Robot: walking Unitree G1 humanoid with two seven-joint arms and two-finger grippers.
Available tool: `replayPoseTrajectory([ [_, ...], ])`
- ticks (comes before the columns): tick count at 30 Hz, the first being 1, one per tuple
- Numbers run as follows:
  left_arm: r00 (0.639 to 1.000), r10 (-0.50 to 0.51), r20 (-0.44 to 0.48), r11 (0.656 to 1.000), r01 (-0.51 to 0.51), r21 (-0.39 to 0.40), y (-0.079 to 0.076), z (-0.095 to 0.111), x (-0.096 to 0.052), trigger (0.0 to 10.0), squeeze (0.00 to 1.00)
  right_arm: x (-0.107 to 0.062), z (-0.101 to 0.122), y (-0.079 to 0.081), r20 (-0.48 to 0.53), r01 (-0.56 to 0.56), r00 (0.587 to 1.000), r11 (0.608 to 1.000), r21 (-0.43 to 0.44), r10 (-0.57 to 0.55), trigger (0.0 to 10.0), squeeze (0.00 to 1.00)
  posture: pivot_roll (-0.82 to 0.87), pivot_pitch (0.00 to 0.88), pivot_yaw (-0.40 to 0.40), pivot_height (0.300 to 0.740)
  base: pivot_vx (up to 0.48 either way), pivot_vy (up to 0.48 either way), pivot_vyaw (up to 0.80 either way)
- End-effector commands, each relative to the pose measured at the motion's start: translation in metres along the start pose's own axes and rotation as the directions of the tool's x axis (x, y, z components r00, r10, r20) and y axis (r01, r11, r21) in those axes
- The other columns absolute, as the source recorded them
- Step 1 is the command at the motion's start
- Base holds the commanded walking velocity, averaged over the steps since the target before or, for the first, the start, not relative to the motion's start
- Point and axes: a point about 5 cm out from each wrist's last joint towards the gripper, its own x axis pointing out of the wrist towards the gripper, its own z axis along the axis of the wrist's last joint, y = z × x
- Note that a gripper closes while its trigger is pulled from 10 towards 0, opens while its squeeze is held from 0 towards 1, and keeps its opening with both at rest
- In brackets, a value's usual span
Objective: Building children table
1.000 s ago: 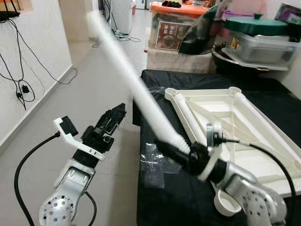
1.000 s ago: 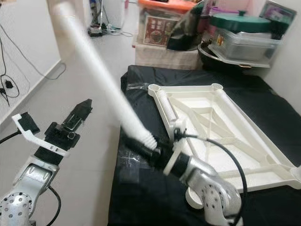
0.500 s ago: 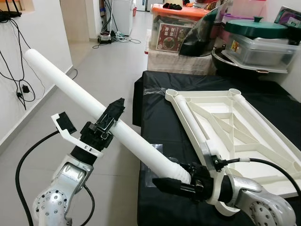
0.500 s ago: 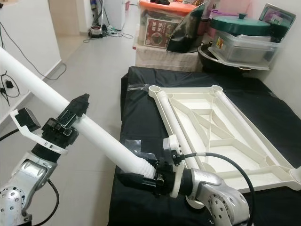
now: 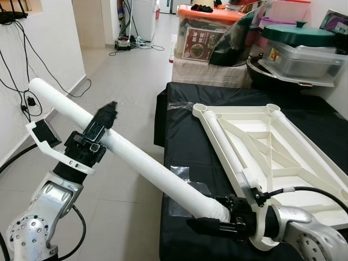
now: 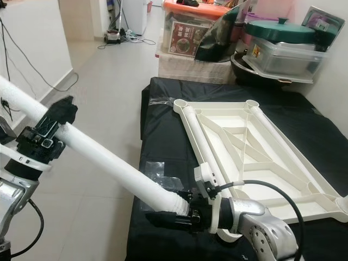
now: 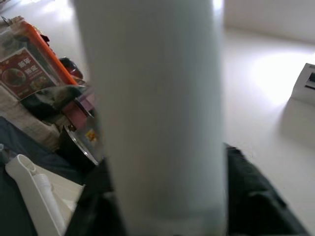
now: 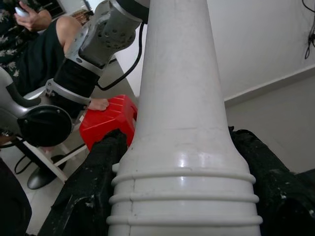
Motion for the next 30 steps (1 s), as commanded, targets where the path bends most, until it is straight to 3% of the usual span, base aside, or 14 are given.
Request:
replayPoseTrajectory([
  [1,0.999,-0.038,-0.038,0.999,0.038,0.01,-0.007,-0.004,0.003,0.0,0.0,0.001,-0.001,0.001,-0.024,-0.027,0.999,1.0,-0.009,0.026,0.0,0.0,0.07,0.0,-0.122,0.74,0.0,0.0,0.0],
  [11,0.997,-0.057,-0.054,0.998,0.057,0.015,-0.012,-0.005,0.001,0.0,0.0,0.0,-0.002,0.0,-0.043,-0.028,0.999,0.999,-0.029,0.026,0.0,0.0,0.07,0.0,-0.122,0.74,0.0,0.0,0.0],
  [12,0.996,-0.066,-0.064,0.997,0.068,0.021,-0.015,-0.006,0.0,0.0,0.0,0.001,-0.004,-0.012,-0.079,0.08,0.993,0.996,-0.051,-0.083,10.0,0.05,0.07,0.0,-0.122,0.74,0.0,0.0,0.0],
  [13,0.995,-0.072,-0.072,0.997,0.074,0.025,-0.017,-0.006,0.0,0.0,0.0,0.001,-0.005,-0.021,-0.091,0.165,0.981,0.984,-0.067,-0.171,10.0,1.0,0.07,0.0,-0.122,0.74,0.0,0.0,0.0],
  [15,0.993,-0.083,-0.087,0.996,0.086,0.032,-0.021,-0.007,0.0,0.0,0.0,0.001,-0.002,-0.033,-0.086,0.27,0.957,0.958,-0.095,-0.278,10.0,1.0,0.07,0.0,-0.121,0.74,0.0,0.0,0.0],
  [23,0.994,-0.073,-0.085,0.996,0.077,0.049,-0.021,-0.007,-0.001,0.0,0.0,-0.015,0.009,-0.035,-0.083,0.257,0.96,0.96,-0.115,-0.267,10.0,1.0,0.07,0.0,-0.123,0.74,0.0,0.0,0.0],
  [30,0.985,-0.063,-0.161,0.993,0.078,0.09,-0.021,-0.018,-0.002,0.0,0.0,-0.038,0.059,-0.03,-0.102,0.19,0.968,0.936,-0.296,-0.228,10.0,1.0,0.06,0.0,-0.113,0.74,0.0,0.0,0.0],
])
